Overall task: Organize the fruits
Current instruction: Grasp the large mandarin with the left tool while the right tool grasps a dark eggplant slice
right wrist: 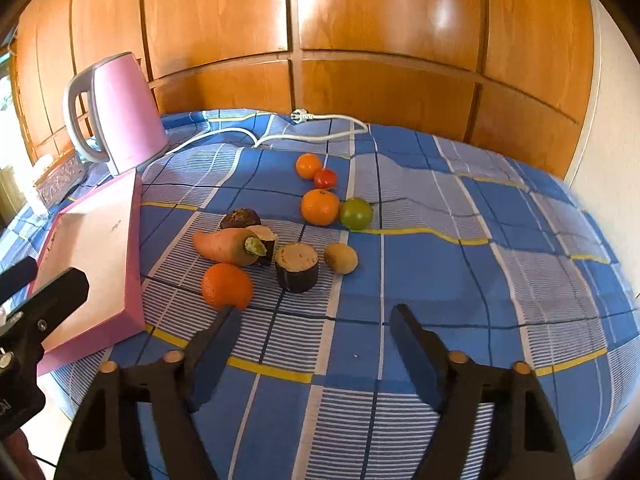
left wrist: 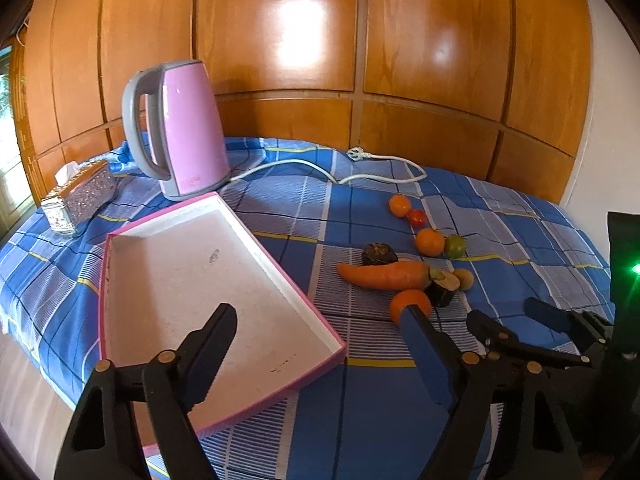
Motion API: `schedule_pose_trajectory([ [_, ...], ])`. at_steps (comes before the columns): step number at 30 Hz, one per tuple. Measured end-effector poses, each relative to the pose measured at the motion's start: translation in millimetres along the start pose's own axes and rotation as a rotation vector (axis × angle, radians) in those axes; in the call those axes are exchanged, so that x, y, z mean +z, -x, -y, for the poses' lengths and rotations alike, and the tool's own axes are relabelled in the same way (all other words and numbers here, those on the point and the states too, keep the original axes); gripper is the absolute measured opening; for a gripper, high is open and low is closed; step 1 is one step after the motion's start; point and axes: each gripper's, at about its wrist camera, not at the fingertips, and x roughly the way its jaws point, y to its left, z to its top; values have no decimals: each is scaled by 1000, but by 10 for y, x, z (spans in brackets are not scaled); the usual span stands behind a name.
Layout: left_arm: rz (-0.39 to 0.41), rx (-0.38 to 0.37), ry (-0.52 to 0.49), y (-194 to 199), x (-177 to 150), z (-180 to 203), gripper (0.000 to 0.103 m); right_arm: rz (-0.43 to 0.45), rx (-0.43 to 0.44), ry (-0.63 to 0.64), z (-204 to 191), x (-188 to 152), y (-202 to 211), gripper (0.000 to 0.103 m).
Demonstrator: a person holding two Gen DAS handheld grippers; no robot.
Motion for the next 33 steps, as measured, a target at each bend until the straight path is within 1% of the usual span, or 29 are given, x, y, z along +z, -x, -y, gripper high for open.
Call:
schedule_pose_trajectory([
  [1, -6, -11, -3, -13, 1, 10, 75, -13, 9, -15, 37, -2, -21, 61],
  [2, -15, -29, -7, -32, 0, 21, 72, -24, 20, -26, 66, -4, -39, 52],
  [4, -34, -59, -19, -69, 3, 51, 61, -53, 61, -57, 156, -13, -95, 41],
  [5, -44, -73, -27, -90, 4, 72, 57, -60, 73, -66, 179, -20, -107, 39],
  [7, -65, -107, -51, -138, 5, 130, 44, -76, 108, -95, 257, -27, -140, 35],
  [8, -76, -125, -63, -163, 5, 165, 41, -78, 120, -104, 280, -27, -150, 34],
  [10, -103, -162, -86, -231, 11, 235, 31, -78, 140, -120, 329, -11, -162, 34],
  [12, -130, -207, -99, -307, 15, 310, 26, -76, 160, -128, 364, 23, -176, 34],
  [14, -158, -243, -97, -406, 22, 377, 26, -78, 175, -132, 383, 52, -194, 34],
  [15, -166, -250, -100, -451, 26, 407, 26, -81, 181, -131, 392, 60, -210, 34],
  [19, -202, -254, -103, -654, 51, 506, 26, -91, 193, -113, 395, 92, -276, 34],
  [22, -213, -249, -109, -751, 59, 558, 26, -97, 235, -102, 374, 129, -312, 34],
  [24, -214, -243, -117, -813, 63, 589, 26, -96, 258, -80, 331, 160, -340, 33],
  [25, -217, -237, -118, -853, 64, 592, 26, -98, 255, -74, 320, 170, -360, 32],
  [26, -215, -246, -111, -883, 67, 581, 27, -103, 258, -76, 326, 180, -389, 31],
  [29, -207, -254, -115, -931, 87, 583, 35, -118, 290, -109, 401, 211, -469, 31],
  [33, -199, -283, -124, -953, 63, 556, 36, -121, 303, -100, 439, 230, -497, 31],
])
